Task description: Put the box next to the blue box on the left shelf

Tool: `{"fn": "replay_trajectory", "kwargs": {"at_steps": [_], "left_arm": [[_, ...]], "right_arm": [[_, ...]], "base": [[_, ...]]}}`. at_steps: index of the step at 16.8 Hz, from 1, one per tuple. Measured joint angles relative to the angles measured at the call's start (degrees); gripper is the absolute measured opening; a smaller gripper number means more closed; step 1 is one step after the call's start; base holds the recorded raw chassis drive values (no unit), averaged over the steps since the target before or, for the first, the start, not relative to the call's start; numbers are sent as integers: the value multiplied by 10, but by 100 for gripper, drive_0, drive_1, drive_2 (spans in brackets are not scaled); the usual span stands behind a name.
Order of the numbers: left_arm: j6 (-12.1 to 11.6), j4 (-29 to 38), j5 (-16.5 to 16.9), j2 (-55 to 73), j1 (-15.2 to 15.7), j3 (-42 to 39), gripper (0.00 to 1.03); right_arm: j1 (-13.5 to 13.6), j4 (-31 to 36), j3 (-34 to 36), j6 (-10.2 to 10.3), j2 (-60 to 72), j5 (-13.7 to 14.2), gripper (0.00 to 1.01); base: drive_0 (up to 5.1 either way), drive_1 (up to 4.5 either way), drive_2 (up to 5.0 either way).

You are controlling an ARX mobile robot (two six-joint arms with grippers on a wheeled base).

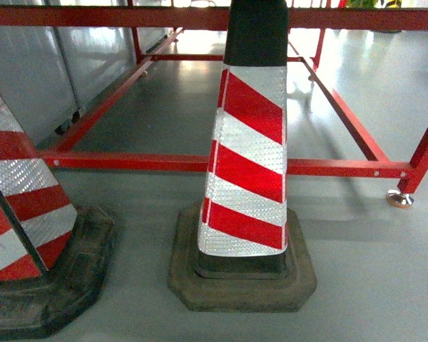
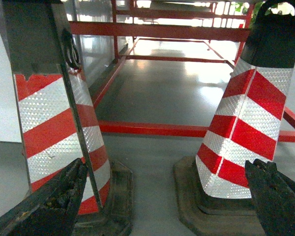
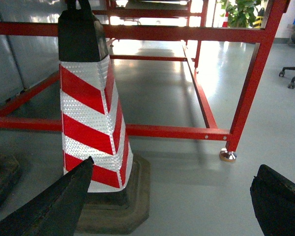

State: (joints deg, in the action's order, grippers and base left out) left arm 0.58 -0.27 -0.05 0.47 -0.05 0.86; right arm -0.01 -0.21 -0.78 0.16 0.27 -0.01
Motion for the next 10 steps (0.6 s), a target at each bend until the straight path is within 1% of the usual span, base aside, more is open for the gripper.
{"fn": "replay_trajectory", "kwargs": {"at_steps": [10], "left_arm": [[0,0,0,0,0,0,98]], "right_arm": [[0,0,0,0,0,0,98]], "base": [[0,0,0]]}}
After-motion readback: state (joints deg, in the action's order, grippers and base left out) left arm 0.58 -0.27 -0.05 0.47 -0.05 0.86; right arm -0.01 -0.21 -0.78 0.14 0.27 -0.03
